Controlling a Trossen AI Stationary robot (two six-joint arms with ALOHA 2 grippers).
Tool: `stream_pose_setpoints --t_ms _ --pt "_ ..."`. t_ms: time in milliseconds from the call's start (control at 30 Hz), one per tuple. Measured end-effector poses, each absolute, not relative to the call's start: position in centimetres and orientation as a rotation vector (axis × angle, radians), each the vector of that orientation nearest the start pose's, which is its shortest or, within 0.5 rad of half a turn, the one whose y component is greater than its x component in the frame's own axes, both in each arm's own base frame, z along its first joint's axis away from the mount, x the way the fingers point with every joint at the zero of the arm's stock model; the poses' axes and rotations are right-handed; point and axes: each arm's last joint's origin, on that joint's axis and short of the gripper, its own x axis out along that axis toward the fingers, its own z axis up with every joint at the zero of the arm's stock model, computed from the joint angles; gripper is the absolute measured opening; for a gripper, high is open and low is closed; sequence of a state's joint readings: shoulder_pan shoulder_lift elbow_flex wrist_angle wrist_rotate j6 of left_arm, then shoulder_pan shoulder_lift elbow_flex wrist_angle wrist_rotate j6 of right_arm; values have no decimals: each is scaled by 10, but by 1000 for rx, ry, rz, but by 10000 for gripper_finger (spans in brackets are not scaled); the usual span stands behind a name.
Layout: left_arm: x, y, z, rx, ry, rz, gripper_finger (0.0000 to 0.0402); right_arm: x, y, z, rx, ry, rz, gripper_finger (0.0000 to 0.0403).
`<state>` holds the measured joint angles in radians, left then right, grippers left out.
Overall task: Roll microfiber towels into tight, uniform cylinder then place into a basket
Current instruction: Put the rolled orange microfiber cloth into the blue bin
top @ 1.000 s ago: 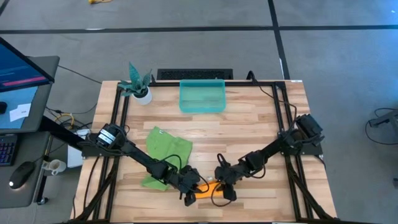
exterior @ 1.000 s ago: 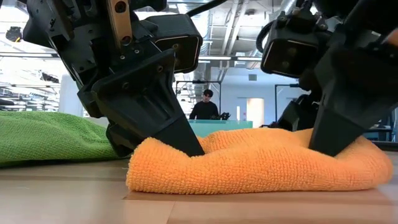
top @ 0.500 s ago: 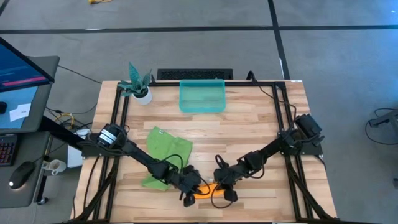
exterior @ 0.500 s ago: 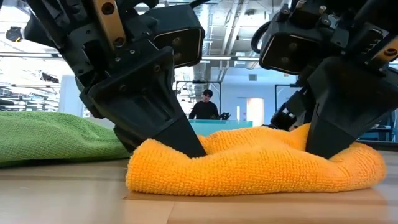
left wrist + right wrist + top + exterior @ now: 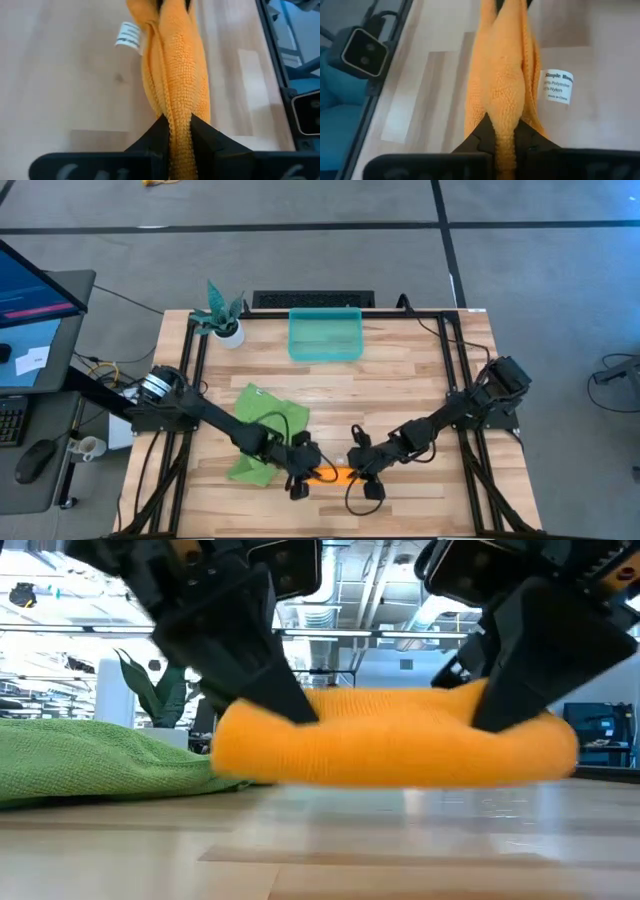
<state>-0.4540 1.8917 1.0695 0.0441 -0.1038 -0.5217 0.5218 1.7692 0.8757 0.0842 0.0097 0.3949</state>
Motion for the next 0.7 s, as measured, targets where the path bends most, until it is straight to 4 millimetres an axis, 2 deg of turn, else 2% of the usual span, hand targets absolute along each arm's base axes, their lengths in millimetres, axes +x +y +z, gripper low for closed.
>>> stream_pose_setpoints --t_ms 133,300,533,700 --pt "343 -144 173 -245 805 -129 34 290 158 157 106 845 262 45" --pt "339 -118 202 -204 774 -106 34 287 141 183 16 772 219 34" --pt "335 -77 230 -151 740 -107 34 288 99 212 -30 717 129 40" --pt "332 -33 244 -150 718 -45 34 290 66 228 -73 664 61 37"
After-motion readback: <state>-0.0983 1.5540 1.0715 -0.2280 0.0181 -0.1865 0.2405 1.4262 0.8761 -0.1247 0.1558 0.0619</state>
